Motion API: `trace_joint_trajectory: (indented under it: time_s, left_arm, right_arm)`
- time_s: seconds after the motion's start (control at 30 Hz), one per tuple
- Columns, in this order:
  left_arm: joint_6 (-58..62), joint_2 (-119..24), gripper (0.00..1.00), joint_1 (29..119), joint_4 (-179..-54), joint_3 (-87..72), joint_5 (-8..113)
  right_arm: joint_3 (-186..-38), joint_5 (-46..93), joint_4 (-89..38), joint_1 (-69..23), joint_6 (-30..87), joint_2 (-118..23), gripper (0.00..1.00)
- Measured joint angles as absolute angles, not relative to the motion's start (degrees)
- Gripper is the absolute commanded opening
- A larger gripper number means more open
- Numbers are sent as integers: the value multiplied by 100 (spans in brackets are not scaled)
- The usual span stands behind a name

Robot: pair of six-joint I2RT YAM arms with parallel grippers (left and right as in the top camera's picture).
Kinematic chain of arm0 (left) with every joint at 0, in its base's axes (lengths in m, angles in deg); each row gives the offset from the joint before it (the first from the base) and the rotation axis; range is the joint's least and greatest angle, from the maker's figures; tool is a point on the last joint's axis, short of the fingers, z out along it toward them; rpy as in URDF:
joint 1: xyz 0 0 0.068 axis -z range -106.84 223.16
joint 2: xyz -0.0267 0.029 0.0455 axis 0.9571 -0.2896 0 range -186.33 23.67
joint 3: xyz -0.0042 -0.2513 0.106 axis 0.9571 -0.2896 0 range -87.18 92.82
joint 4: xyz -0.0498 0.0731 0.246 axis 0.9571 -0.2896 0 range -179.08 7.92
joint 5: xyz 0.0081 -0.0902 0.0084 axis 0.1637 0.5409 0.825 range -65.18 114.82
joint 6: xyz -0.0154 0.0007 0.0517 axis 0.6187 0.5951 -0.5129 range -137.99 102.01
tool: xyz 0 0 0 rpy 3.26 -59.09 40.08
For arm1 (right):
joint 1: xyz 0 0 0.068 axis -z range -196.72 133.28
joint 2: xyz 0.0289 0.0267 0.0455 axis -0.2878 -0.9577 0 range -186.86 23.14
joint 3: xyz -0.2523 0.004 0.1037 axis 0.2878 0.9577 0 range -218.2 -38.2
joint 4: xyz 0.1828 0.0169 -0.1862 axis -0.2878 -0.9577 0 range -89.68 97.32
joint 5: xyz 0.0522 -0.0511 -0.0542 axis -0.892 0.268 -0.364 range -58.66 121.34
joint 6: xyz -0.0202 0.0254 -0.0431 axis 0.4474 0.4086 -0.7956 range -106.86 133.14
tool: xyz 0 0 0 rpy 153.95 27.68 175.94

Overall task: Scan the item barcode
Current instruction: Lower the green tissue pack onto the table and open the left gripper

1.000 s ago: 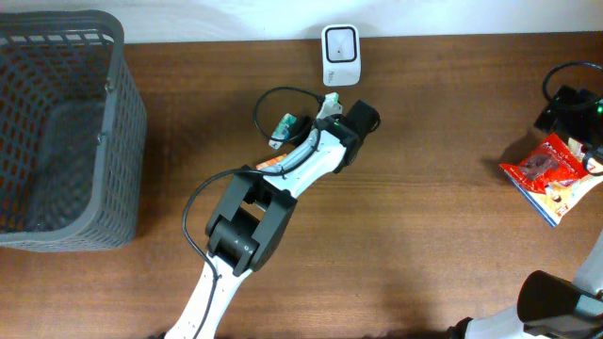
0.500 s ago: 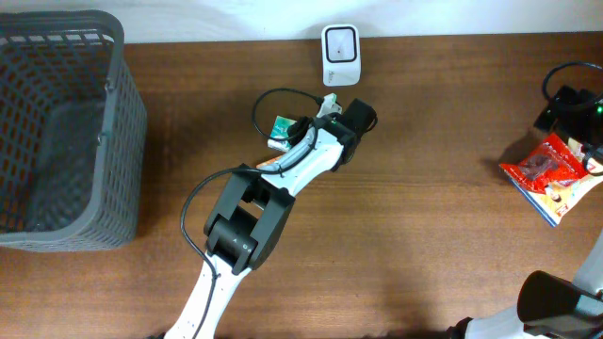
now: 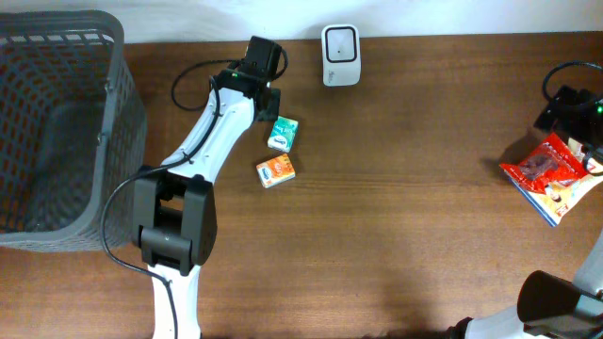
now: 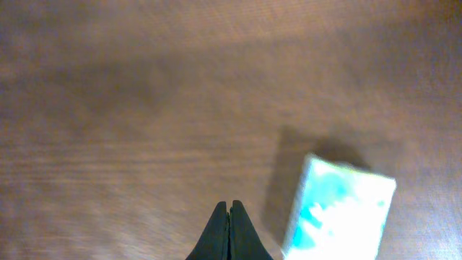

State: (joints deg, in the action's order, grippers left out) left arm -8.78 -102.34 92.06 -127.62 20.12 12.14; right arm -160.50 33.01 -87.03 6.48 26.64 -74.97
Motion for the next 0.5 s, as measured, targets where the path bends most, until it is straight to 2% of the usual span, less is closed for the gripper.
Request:
trace_joint_trajectory:
  time_s: [0.27, 0.5]
  left_arm:
    - [-869, -10236, 0, 9269, -12295, 1339, 2805]
    - [-869, -10239, 0, 9269, -12168, 1274, 2761]
  right_arm:
    - [-16050, 3301, -8744, 648, 2664, -7499, 98]
    - [-16050, 3301, -8766, 648, 2666, -7499, 98]
